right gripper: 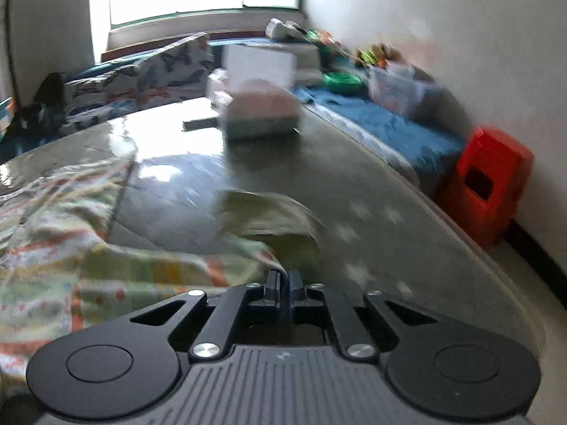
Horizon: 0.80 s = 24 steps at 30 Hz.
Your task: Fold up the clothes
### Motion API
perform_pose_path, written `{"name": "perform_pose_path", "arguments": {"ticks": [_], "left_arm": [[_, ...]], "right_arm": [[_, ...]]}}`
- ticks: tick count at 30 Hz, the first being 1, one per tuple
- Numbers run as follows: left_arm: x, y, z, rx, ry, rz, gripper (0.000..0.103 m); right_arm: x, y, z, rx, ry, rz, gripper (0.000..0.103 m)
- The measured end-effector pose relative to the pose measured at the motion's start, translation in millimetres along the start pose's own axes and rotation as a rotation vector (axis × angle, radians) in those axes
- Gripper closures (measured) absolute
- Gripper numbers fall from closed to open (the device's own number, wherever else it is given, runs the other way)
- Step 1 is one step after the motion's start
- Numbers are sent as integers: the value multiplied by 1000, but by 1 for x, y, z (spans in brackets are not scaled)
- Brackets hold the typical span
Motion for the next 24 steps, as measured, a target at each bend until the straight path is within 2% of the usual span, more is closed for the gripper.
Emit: {"name": "perform_pose_path", "arguments": {"ticks": [4,7,11,13,14,16,18,20,22,24], "left_arm": [[0,1,0,2,-3,-2,87],[1,0,-1,-9,-6,0,87],[1,1,0,-4,-6,-4,87],[0,2,0,-4,5,-2,81],[0,2,0,-3,15,1,74],[0,2,-2,-6,21,2,72],[0,2,-3,-7,24,0,69],[0,2,-4,-6,32,1,64],[-1,2,-6,-10,38,-1,61],[-3,1,-8,-6,44,4,52]], "right_arm": [[-9,-8,13,43,-41,-13,96],[-10,-10,27,135,-55,4,92],[-12,-12,34,144,-71,20,87],[-14,-9,31,112,-78,45,79],[-15,-7,29,92,-80,58,79],[-12,-2,25,70,-52,66,79],[-2,3,22,56,5,41,78],[10,7,17,41,38,16,72],[22,9,13,26,51,-5,69],[30,12,11,14,48,-11,66]]}}
Point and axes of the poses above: each gripper's, at about its wrist camera, not at the fingertips, and x roughly the way its jaws point, z to its right, y to its top, the point moved 1 cm from there along x, roughly the way its jaws point, and after that the axes turned 11 degrees about y, right-handed, at the moved point
